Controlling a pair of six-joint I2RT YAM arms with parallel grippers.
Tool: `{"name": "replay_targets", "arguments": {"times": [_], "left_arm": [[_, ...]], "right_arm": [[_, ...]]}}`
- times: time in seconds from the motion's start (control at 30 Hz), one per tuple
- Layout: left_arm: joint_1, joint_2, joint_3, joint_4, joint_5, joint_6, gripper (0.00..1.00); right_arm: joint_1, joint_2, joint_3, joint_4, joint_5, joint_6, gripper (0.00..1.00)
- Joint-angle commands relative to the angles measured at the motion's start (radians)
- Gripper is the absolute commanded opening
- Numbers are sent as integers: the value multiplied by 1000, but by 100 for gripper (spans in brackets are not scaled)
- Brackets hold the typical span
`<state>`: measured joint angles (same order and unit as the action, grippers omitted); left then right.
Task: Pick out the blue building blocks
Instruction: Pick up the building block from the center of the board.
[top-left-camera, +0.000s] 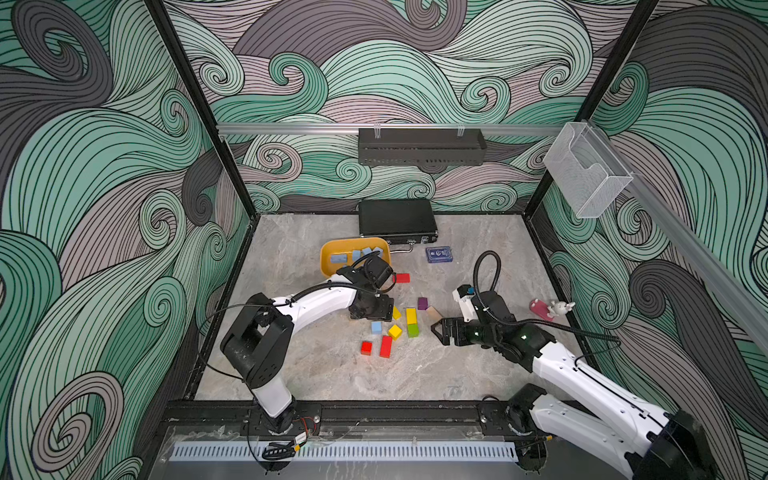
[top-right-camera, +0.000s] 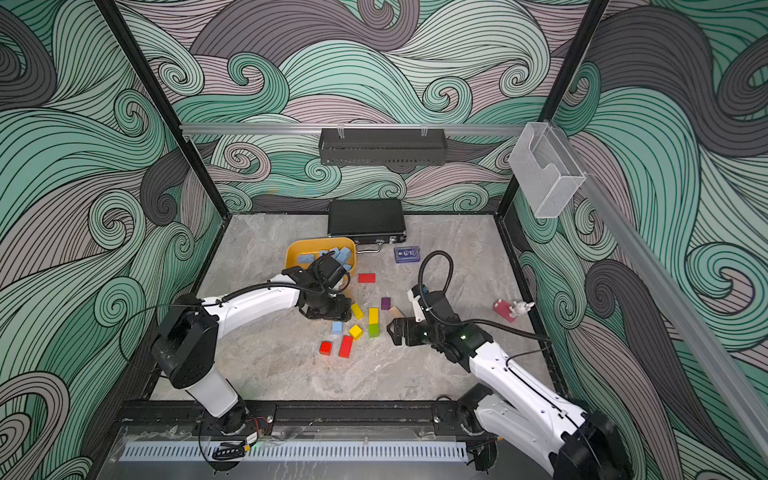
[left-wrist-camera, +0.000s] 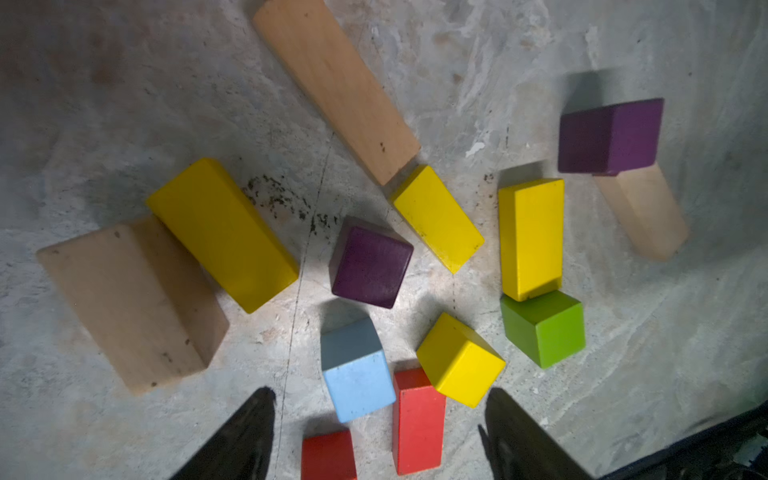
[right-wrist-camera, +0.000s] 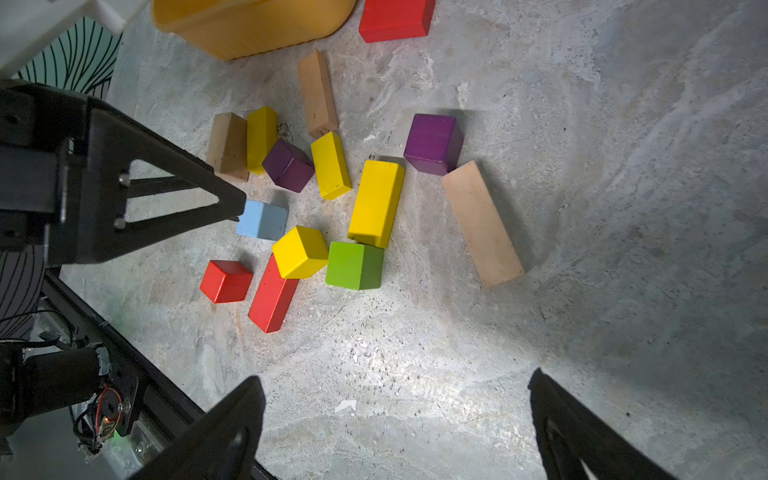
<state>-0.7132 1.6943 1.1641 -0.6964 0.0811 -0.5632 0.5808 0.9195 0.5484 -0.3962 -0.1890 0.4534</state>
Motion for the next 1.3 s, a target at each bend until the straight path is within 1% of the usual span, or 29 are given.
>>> {"name": "replay_targets", "arguments": {"times": [0.0,0.4,0.6,0.67,0.83,1.0,1.27], "left_arm": [[-14,33,29,-52,-21,-25,77],[-28,93,35,-74,-20,-76,68],[-33,97,30,-81,-29,-114,66],[-33,100,25,-74,-35,-116,65],[-35,119,26,-71,-35,-121,59],[-35,124,26,-63,-38,-124,57],[-37,118,17,-52,-30,-135,48]], "right_arm": [[-15,-13,-9,16,-21,-10,99],[-31,15,-8,32,-37,-27,99],[-35,24,-11,33,-41,-28,99],[-35,27,-13,63,-44,-28,99],[-37,28,-10,66,-48,-31,99],[-38,26,-9,66,-53,-33,99],[-39,28,-5,66,-50,-36,99]]}}
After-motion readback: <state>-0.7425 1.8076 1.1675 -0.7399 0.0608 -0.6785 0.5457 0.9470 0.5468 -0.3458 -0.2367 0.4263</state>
